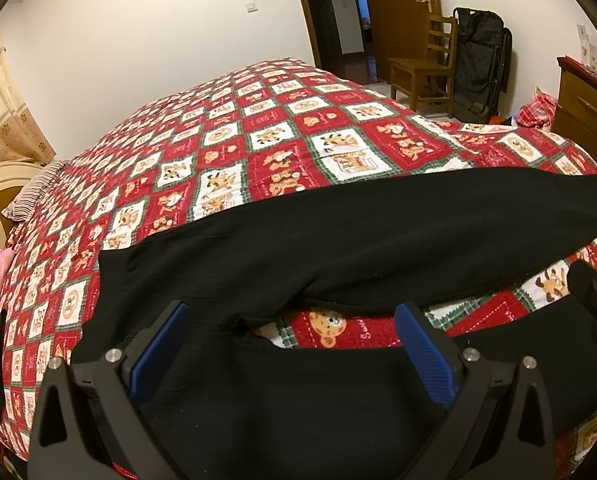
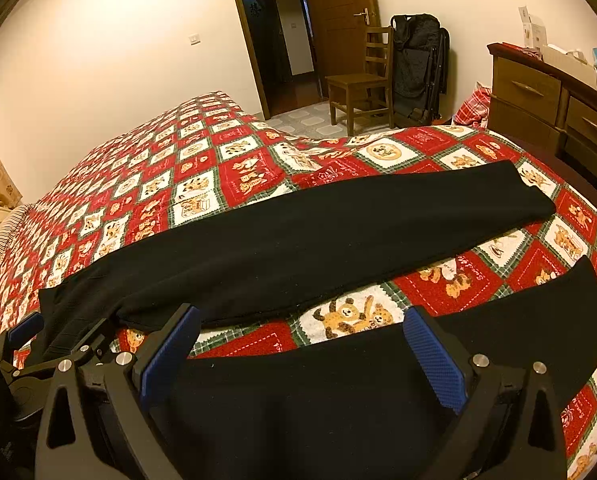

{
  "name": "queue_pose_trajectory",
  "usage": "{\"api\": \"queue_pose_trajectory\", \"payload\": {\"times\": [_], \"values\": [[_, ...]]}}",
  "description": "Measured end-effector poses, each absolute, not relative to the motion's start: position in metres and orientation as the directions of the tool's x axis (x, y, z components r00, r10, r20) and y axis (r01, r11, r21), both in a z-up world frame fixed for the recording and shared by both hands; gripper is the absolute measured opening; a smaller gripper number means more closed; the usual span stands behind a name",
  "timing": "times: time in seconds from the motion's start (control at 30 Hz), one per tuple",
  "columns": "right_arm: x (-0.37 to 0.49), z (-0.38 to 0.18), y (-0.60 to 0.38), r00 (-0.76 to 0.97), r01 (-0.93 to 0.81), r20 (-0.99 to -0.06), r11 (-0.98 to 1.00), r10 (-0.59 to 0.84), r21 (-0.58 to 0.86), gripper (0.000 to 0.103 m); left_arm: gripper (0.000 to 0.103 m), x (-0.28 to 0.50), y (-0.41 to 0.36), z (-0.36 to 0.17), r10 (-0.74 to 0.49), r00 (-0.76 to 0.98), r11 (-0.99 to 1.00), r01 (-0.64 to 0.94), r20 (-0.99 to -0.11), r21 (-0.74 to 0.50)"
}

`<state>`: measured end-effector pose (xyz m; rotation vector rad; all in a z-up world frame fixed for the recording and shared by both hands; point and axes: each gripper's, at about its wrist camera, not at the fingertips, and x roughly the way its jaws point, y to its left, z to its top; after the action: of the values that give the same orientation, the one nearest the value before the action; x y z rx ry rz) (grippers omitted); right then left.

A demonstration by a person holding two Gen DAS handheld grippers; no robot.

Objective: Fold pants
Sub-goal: 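Grasp the waistband of the black pants with both grippers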

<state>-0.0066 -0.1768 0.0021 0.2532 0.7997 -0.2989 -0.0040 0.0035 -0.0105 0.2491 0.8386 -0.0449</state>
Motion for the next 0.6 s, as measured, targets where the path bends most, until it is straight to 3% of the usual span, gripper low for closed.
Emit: {"api": "queue_pose_trajectory", "payload": {"times": [0.6], "values": [[-0.0025, -0.0039, -0.1757, 0.649, 0.352, -0.744, 0.930, -0.158, 0.109, 0.102, 0.103, 0.0019, 0.0093, -0.0156, 0.063, 0.649, 0.974, 0.126, -0.758, 0.190]]}}
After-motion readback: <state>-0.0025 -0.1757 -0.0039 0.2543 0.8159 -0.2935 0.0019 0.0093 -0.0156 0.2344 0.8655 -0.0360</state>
